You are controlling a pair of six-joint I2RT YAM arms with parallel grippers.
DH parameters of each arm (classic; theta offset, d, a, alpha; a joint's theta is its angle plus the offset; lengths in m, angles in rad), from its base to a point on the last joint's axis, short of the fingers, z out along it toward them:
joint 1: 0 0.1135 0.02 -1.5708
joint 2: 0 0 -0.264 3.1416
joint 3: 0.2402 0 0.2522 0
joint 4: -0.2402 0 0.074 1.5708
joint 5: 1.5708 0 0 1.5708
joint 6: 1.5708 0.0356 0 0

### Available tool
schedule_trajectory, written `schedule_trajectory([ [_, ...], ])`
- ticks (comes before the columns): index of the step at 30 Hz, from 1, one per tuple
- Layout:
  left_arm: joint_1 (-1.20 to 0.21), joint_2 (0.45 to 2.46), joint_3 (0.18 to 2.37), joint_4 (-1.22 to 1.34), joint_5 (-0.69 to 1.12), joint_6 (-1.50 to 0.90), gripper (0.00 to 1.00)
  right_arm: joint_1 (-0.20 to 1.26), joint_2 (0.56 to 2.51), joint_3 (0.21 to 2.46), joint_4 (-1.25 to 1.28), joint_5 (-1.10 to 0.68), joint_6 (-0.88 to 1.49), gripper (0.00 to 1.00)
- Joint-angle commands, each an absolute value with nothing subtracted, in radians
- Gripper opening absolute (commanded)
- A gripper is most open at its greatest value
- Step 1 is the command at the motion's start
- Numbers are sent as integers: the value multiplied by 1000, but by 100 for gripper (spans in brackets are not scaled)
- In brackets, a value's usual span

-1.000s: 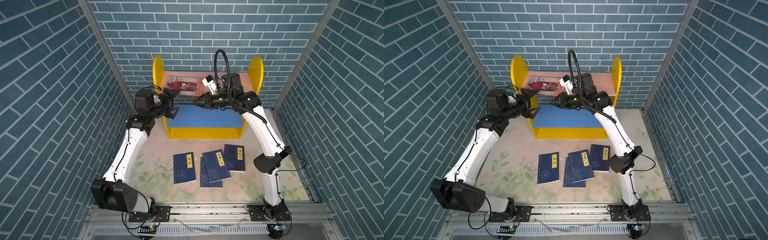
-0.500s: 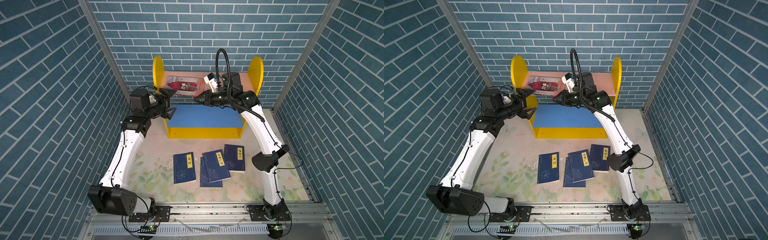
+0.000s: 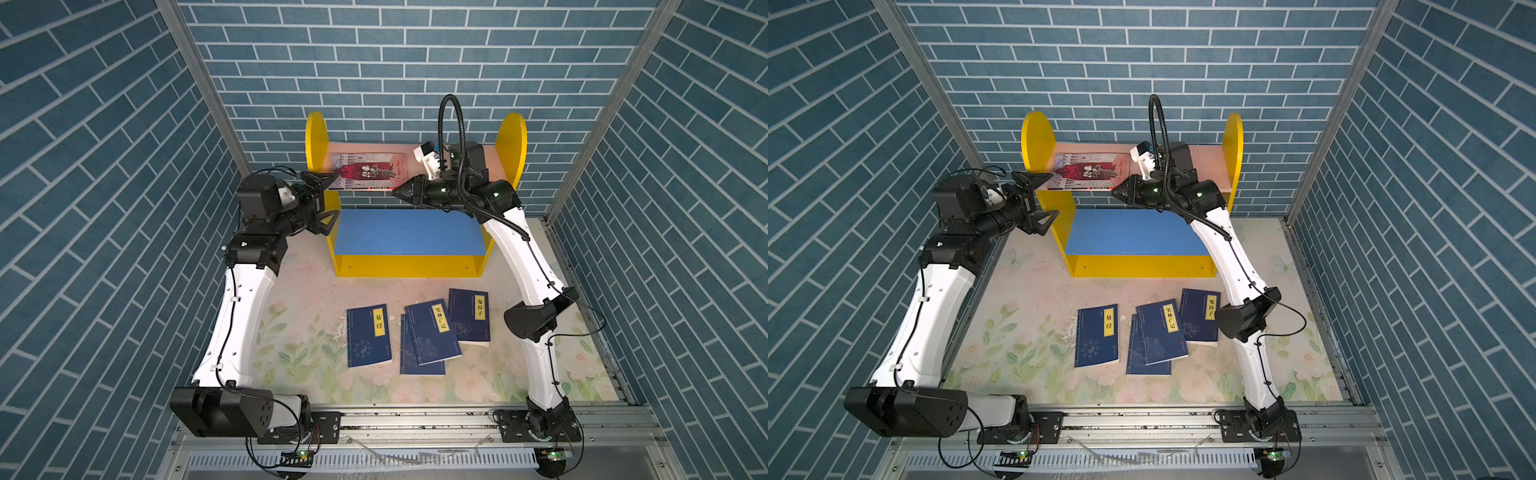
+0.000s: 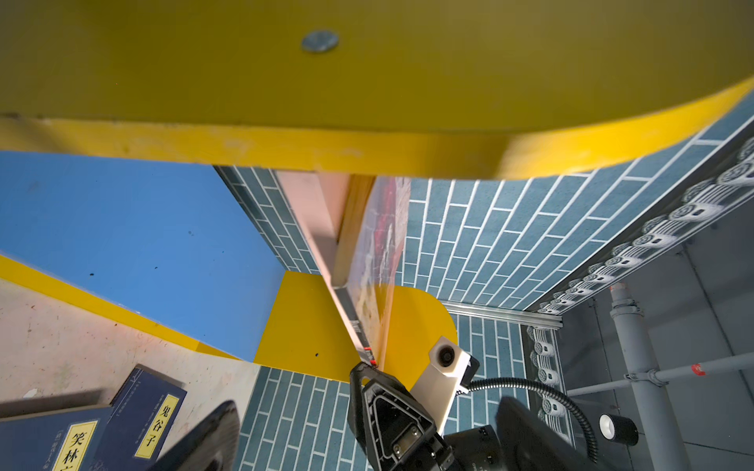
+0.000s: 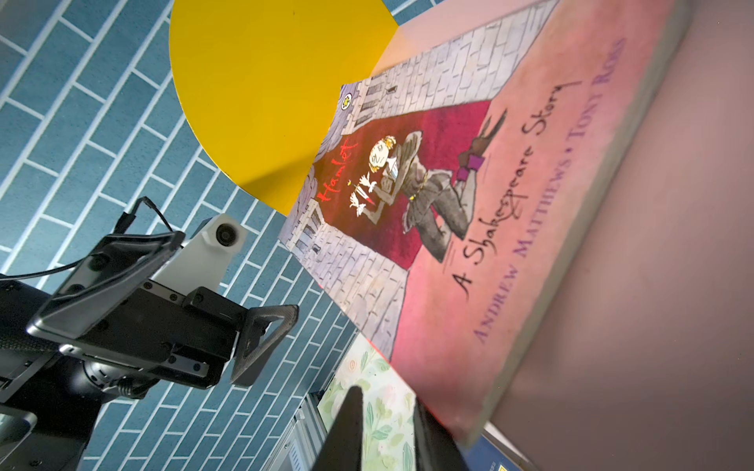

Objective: Stacking books/files
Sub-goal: Move the book to the bookshelf.

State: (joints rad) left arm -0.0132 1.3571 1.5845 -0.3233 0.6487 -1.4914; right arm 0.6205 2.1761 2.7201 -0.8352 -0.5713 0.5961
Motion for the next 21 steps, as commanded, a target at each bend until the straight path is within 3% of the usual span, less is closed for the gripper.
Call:
schedule_trajectory([
  [1,22,1328,1631,-271,675,-1479,100,615,2186,2741,-805,-572,613,23],
  [12,135,1305,1651,-131,698,-1412,100,630,2131,2728,-857,-623,597,26],
  [21,133,1286,1703,-218,607,-1004,100,603,2026,2685,-917,-370,548,40],
])
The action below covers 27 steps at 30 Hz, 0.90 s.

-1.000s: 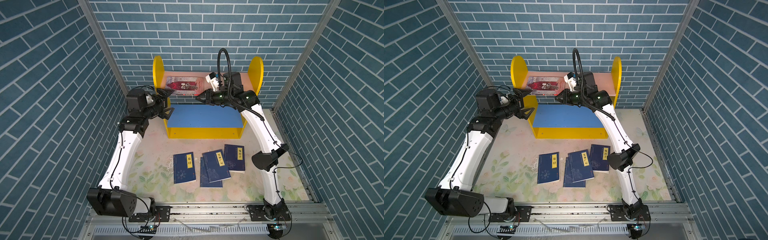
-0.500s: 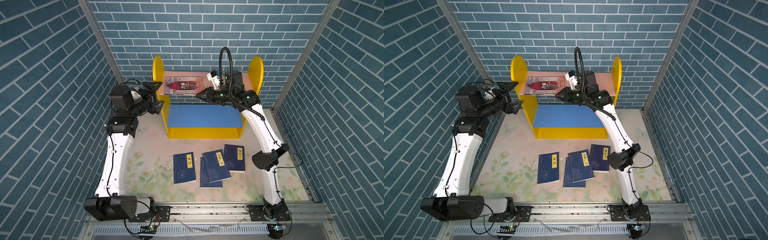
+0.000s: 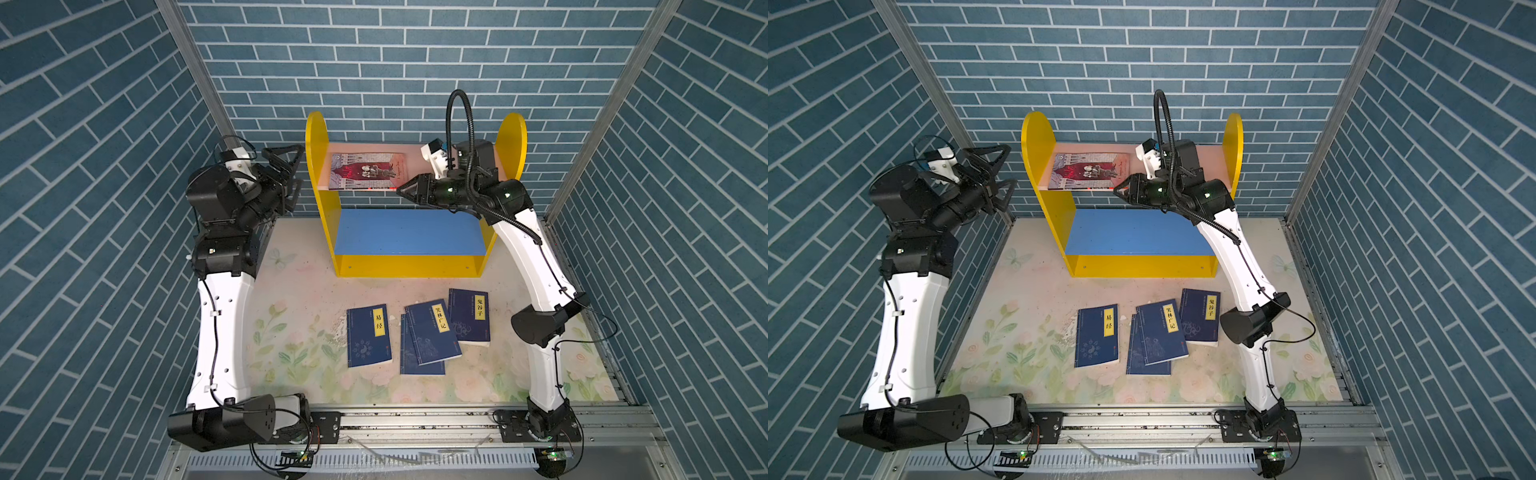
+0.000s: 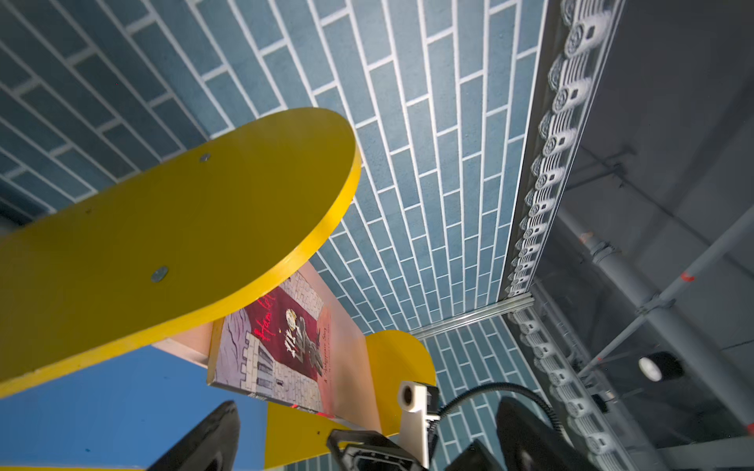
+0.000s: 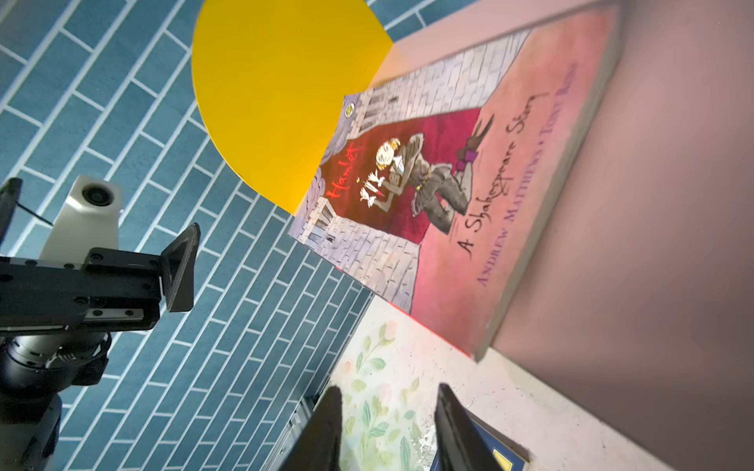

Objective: Stacking books/files
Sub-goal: Move the book to the bookshelf.

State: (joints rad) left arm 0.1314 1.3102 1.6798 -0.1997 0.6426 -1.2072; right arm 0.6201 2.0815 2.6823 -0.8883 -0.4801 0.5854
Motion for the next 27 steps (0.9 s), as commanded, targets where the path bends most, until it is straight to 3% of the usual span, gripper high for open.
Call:
schedule_trajectory([
  [1,132,1282,1703,-222,603,-955,100,599,2029,2685,-913,-350,545,41],
  [6,129,1257,1692,-256,594,-777,100,595,2056,2696,-843,-324,545,42],
  [13,129,1261,1640,-224,589,-719,100,575,2112,2719,-757,-360,586,42],
  [27,128,1296,1590,-110,584,-777,100,574,2185,2742,-688,-425,689,43],
])
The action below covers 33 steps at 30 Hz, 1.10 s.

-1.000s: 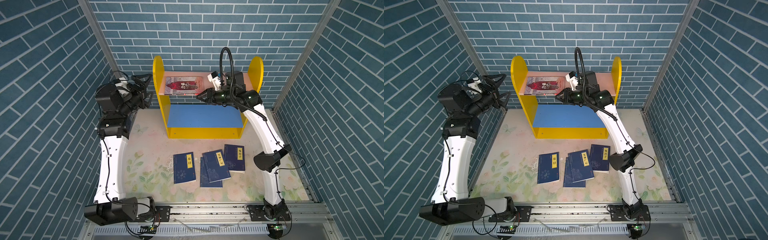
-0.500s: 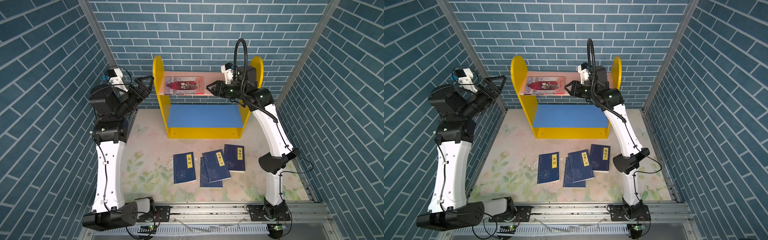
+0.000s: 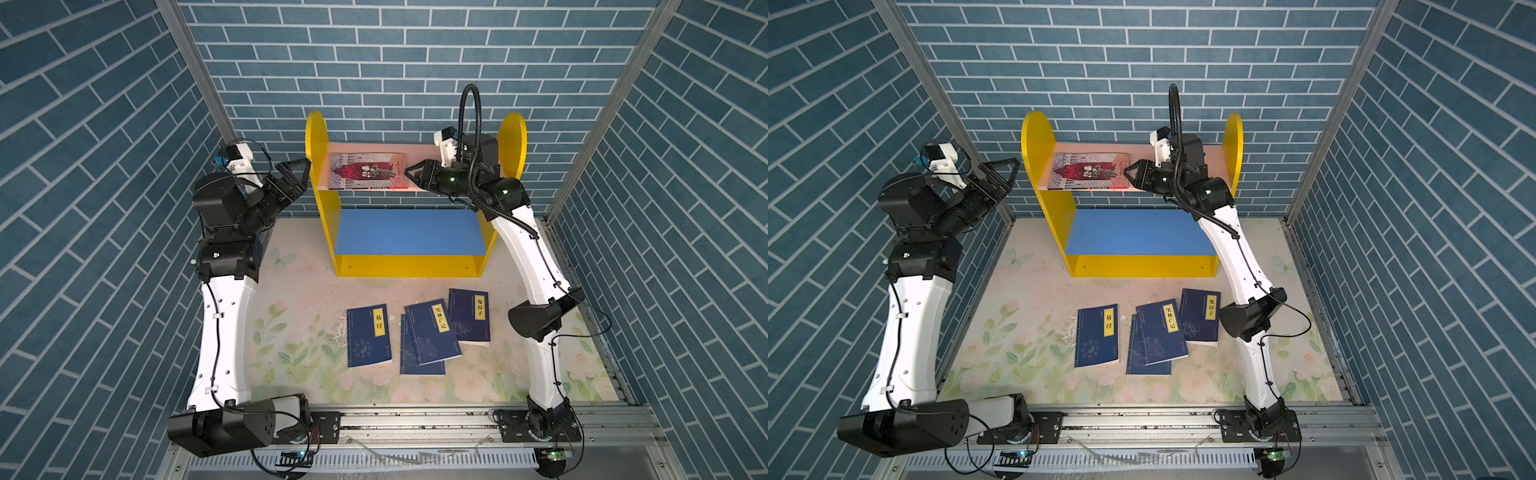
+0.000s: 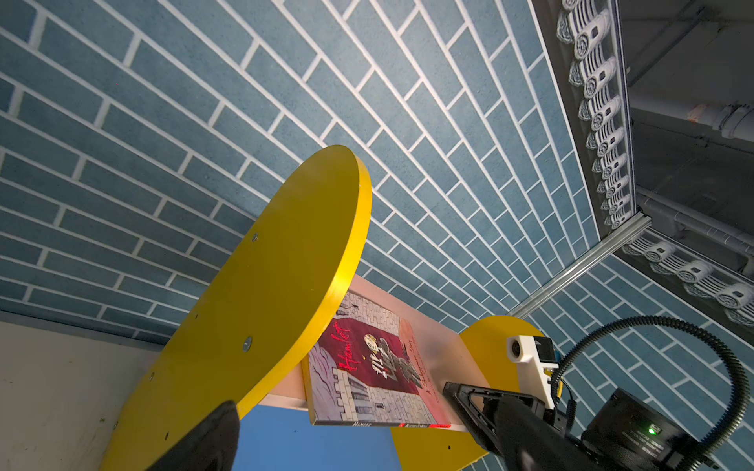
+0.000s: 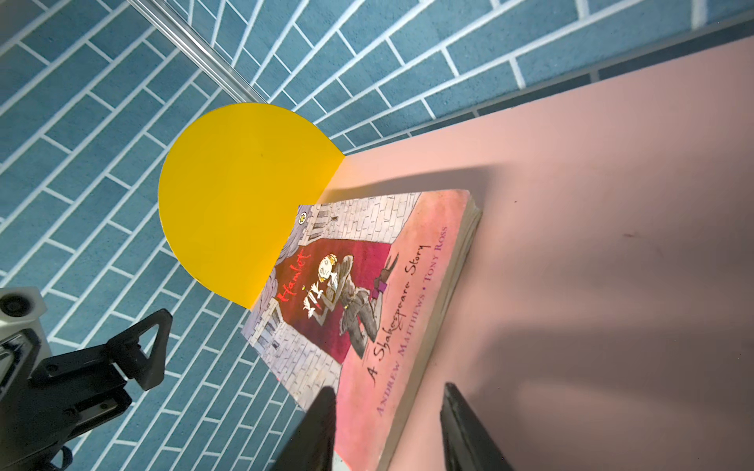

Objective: Stacking books/files
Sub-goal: Move the book to the bookshelf.

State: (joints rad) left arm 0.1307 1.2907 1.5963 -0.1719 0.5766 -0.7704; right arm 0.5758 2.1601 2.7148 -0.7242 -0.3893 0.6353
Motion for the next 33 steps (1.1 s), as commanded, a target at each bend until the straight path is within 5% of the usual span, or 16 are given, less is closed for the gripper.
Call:
schedule_trajectory([
  [1,129,1298,1587,-102,587,-777,100,574,2186,2744,-682,-429,698,43],
  [21,33,1312,1670,-160,587,-437,100,589,2267,2747,-593,-522,843,44],
  [33,11,1330,1692,-165,561,-433,100,598,2295,2747,-488,-553,915,45],
])
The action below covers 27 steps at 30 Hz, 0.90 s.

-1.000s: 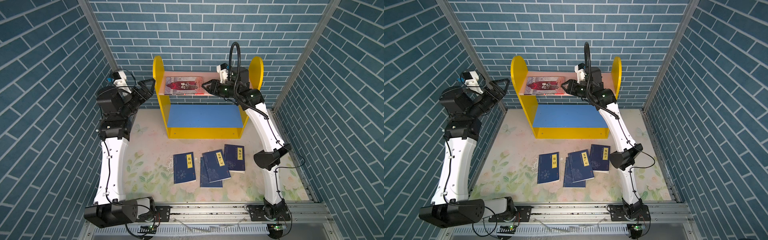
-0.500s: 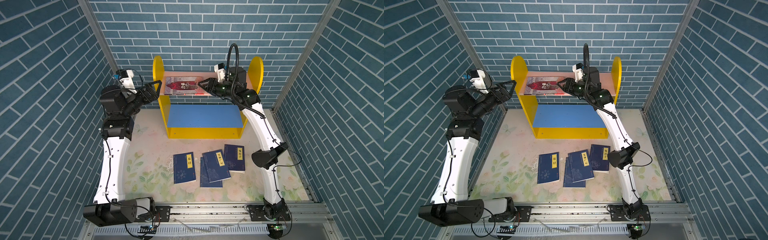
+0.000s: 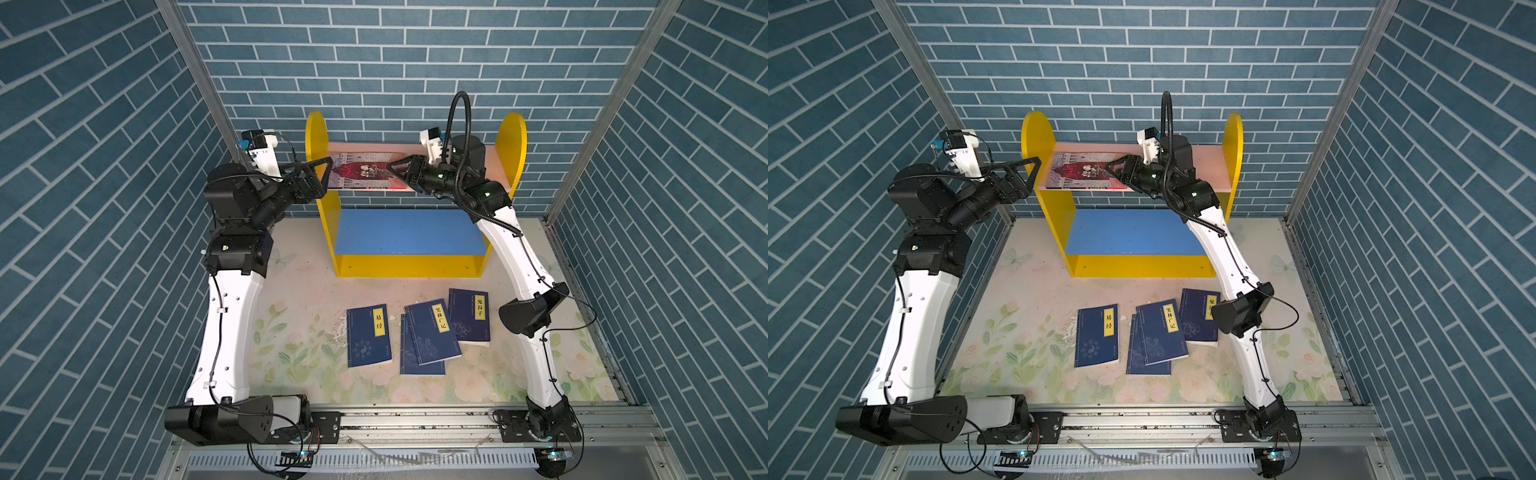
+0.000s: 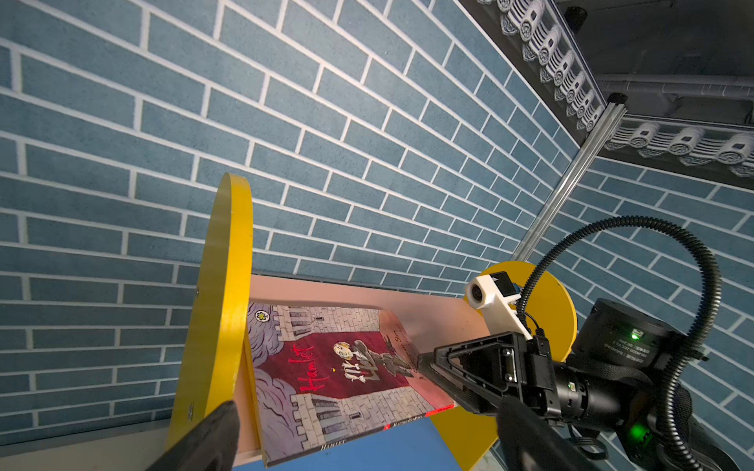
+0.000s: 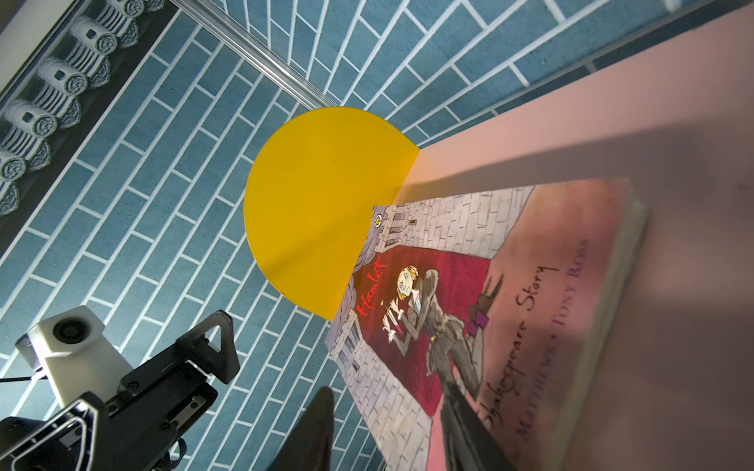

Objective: Stacking books/files
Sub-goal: Move the book to the bookshelf.

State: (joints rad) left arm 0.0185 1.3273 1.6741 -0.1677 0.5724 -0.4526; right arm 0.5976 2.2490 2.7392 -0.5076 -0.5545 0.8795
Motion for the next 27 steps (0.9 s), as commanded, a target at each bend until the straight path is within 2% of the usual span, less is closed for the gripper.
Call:
schedule_trajectory([
  [1,9,1330,1691,-164,560,-432,100,600,2295,2747,-481,-551,919,45],
  [13,-7,1321,1677,-170,561,-404,100,603,2333,2747,-340,-564,1006,45],
  [17,-24,1322,1675,-179,573,-325,100,604,2326,2749,-292,-563,1012,45],
  [24,-44,1292,1690,-286,550,-76,100,606,2200,2734,-404,-485,873,45],
  [27,-44,1252,1680,-317,513,-33,100,617,2063,2657,-505,-403,782,45],
])
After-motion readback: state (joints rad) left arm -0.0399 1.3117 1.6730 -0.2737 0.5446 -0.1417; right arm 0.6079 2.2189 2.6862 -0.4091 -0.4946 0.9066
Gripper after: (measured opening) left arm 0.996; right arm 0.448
